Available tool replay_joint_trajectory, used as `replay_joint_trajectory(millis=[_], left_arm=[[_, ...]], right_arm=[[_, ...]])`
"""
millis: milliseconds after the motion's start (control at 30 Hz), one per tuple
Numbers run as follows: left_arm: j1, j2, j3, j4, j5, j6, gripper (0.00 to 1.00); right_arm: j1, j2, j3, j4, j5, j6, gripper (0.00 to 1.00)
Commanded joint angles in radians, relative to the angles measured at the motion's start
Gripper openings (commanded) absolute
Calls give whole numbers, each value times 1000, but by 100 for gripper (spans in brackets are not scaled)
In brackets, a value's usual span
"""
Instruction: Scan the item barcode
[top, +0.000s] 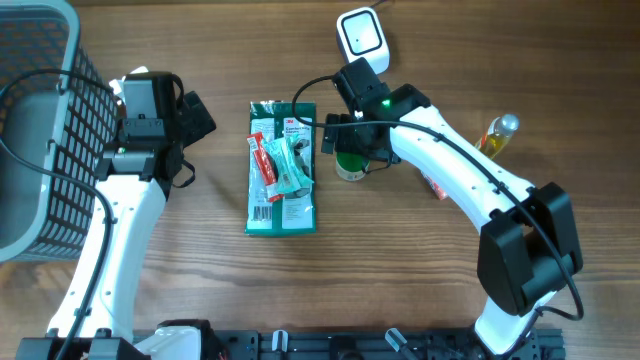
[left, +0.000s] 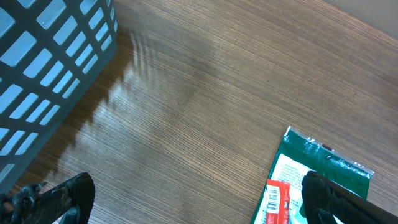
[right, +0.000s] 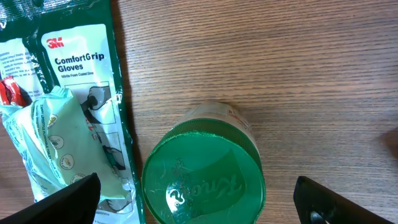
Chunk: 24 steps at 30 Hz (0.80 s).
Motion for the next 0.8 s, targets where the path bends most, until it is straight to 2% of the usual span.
replay_joint_trajectory(millis=[0, 567, 667, 733, 767], left_arm=[[4, 1, 4, 3, -13, 2, 100], [4, 1, 4, 3, -13, 2, 100], [4, 1, 4, 3, -13, 2, 100], [4, 1, 4, 3, -13, 2, 100], [4, 1, 4, 3, -13, 2, 100]], right_arm=[[-2, -32, 20, 0, -4, -3, 100], [2, 16, -121, 106, 8, -4, 100], [1, 26, -120, 89, 34, -4, 88], [-5, 16, -119, 82, 34, -12, 85], [-5, 11, -119, 77, 34, -48, 79]])
